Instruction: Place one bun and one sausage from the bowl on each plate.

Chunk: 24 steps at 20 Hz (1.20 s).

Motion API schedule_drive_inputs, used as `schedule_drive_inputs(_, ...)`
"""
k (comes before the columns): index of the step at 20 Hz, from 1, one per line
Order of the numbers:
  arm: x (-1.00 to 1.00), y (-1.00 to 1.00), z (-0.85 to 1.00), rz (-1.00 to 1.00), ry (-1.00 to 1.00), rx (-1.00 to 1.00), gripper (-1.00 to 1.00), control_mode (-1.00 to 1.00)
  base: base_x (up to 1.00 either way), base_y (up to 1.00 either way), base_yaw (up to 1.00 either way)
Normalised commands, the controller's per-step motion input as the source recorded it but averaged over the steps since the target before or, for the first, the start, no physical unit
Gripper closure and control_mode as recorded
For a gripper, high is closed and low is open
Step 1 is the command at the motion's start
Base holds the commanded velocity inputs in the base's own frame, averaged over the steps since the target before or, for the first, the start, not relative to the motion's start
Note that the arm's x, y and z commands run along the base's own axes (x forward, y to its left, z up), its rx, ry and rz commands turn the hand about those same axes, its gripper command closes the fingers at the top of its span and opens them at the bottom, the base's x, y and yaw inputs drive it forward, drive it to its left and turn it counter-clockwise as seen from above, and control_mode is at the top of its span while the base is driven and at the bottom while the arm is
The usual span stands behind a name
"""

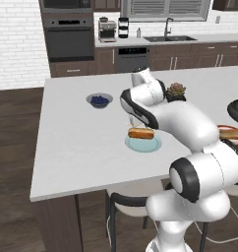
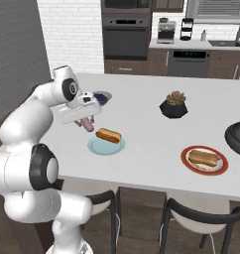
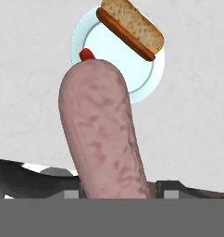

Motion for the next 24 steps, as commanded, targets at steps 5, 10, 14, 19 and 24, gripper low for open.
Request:
schedule_drive_inputs(5,0.09,-0.29,-0.6,0.0,-0.01,0.0,1.0,-1.0,0.0,0.0,0.0)
schedule_drive_inputs(10,0.25,-0.04,-0.6,0.04,0.0,0.02,1.0,-1.0,0.0,0.0,0.0)
schedule_drive_inputs(14,0.66,0.0,-0.59,0.1,0.0,0.04,1.0,-1.0,0.0,0.0,0.0)
schedule_drive_inputs(19,0.49,-0.02,-0.44,0.14,0.0,0.02,1.0,-1.0,0.0,0.0,0.0)
schedule_drive_inputs(24,0.32,0.0,-0.34,0.24,0.0,0.0,1.0,-1.0,0.0,0.0,0.0)
